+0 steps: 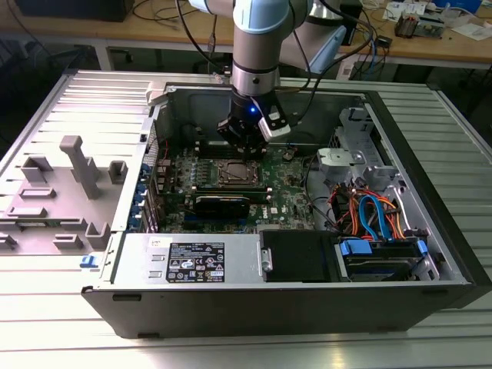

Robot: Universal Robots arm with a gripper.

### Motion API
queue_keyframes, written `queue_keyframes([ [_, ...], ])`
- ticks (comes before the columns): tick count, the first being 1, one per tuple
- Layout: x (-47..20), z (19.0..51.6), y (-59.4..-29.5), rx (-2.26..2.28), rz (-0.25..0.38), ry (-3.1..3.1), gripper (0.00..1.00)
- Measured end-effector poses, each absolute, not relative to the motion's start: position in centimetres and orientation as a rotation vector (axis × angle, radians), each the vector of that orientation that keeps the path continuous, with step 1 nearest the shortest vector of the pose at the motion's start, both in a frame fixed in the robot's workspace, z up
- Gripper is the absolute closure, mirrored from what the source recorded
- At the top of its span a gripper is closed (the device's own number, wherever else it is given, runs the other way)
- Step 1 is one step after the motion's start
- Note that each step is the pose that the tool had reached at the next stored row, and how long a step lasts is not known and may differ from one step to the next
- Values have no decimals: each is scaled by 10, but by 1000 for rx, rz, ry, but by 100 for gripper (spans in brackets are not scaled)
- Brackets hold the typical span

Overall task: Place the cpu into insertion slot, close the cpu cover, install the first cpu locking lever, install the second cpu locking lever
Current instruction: 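Install the first cpu locking lever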

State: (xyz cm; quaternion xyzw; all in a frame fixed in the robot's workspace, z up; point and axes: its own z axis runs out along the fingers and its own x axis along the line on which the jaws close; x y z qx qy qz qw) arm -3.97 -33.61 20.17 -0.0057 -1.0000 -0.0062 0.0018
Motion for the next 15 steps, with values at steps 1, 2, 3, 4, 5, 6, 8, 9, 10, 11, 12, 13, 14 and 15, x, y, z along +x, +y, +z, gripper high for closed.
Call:
queue_keyframes([
  [1, -40, 202, -336, -17, -19, -3138, 89],
  [2, -40, 202, -335, -18, -19, -3138, 89],
  [3, -40, 202, -335, -17, -19, -3138, 89],
  [4, -40, 202, -334, -17, -19, -3138, 89],
  [5, -40, 202, -333, -17, -20, -3138, 89],
  [6, -40, 202, -333, -17, -20, -3138, 89],
  [8, -40, 203, -333, -17, -21, -3138, 89],
  [9, -40, 204, -333, -17, -22, -3139, 89],
  [10, -40, 205, -333, -17, -21, -3138, 89],
  [11, -40, 206, -333, -17, -20, -3138, 89],
  [12, -40, 207, -333, -17, -20, -3138, 89],
  [13, -40, 207, -333, -17, -20, -3138, 89],
  [14, -40, 208, -333, -17, -20, -3138, 89],
  [15, -40, 208, -334, -17, -20, -3138, 89],
])
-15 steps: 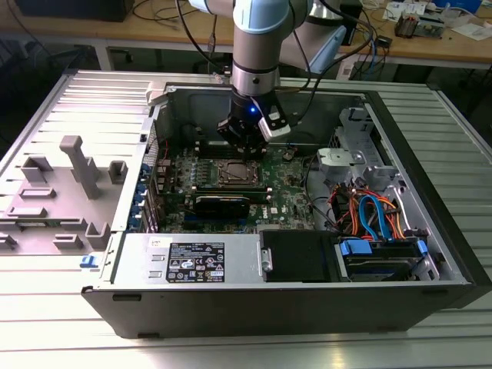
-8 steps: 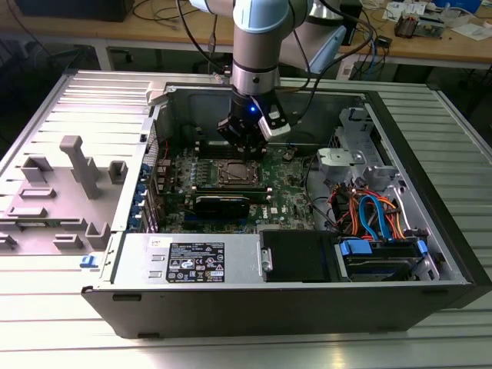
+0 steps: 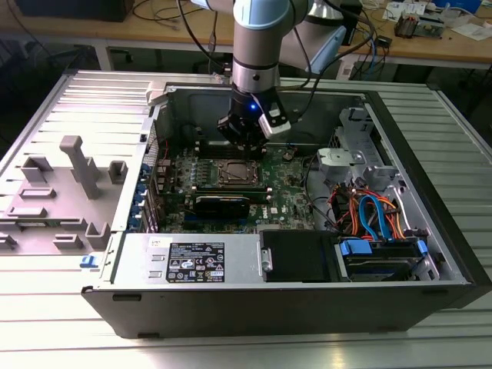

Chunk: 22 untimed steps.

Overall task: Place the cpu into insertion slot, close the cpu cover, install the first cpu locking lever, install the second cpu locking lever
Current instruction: 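Install the first cpu locking lever, then install the second cpu locking lever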

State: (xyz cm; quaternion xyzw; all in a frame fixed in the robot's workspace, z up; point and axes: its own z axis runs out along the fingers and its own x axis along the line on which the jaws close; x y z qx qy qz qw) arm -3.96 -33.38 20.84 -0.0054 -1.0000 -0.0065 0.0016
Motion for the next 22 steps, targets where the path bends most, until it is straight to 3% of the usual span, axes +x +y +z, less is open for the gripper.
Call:
queue_keyframes([
  [22, -39, 209, -350, -17, -20, -3138, 89],
])
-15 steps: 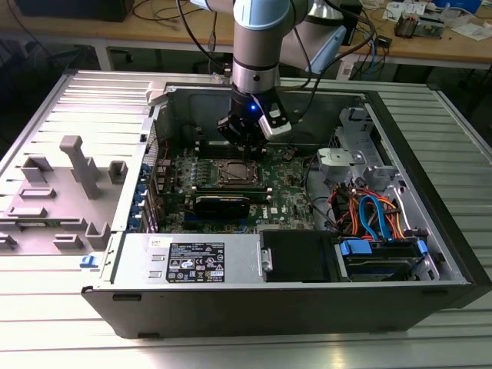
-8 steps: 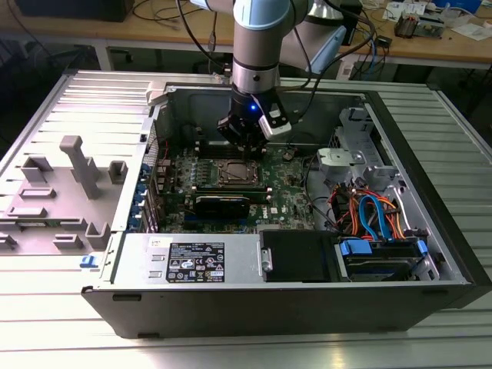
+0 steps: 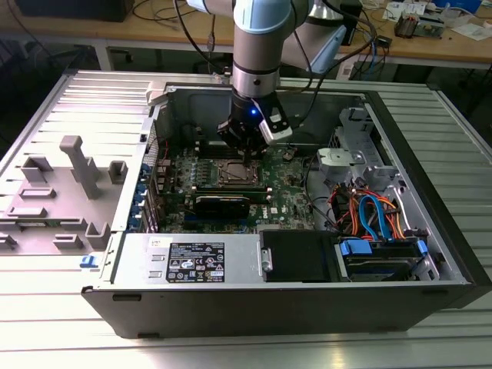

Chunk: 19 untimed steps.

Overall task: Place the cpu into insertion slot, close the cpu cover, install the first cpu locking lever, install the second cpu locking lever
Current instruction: 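Install the second cpu locking lever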

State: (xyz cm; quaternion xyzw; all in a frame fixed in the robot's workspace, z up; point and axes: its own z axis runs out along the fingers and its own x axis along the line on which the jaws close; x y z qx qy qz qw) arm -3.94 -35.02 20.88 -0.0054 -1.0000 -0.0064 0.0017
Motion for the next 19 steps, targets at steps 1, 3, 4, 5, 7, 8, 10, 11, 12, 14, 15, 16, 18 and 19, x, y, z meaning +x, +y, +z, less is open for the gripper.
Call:
queue_keyframes([
  [1, -39, 209, -351, -17, -20, -3138, 89],
  [3, -39, 210, -351, -17, -20, -3138, 89],
  [4, -39, 211, -352, -17, -20, -3138, 89],
  [5, -39, 213, -352, -17, -20, -3138, 89],
  [7, -39, 216, -352, -17, -20, -3138, 89],
  [8, -39, 218, -352, -17, -20, -3138, 89],
  [10, -39, 219, -354, -17, -20, -3138, 89],
  [11, -39, 219, -355, -17, -20, -3138, 89],
  [12, -39, 219, -357, -17, -19, -3138, 89],
  [14, -39, 219, -361, -17, -19, -3138, 89],
  [15, -39, 219, -363, -17, -19, -3138, 89],
  [16, -39, 219, -364, -17, -19, -3138, 89],
  [18, -39, 219, -368, -17, -19, -3137, 89],
  [19, -39, 219, -369, -17, -19, -3137, 89],
])
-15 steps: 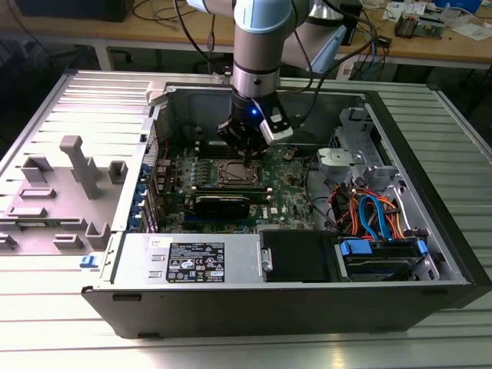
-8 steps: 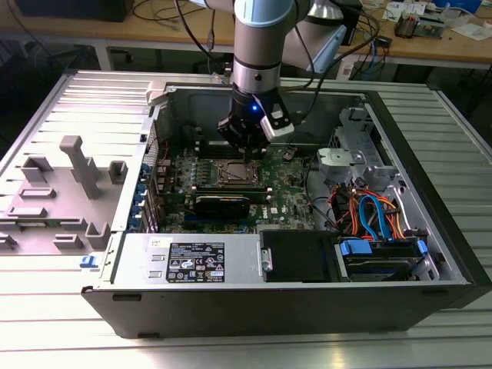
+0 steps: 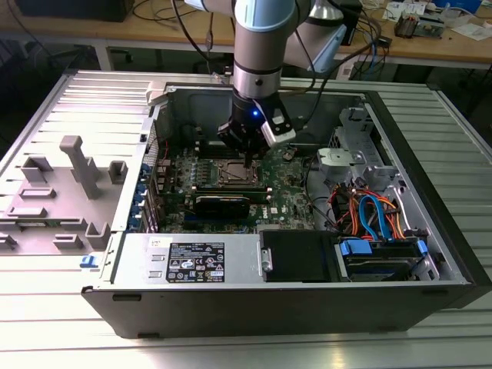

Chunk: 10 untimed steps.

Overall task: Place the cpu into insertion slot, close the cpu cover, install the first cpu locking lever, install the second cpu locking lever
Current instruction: 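Install the second cpu locking lever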

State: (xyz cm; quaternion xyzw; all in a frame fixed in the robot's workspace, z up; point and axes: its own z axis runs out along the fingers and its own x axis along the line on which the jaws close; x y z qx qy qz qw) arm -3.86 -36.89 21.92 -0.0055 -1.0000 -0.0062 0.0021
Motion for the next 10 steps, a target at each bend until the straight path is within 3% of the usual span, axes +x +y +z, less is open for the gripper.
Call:
queue_keyframes([
  [10, -38, 219, -371, -17, -19, -3137, 89],
])
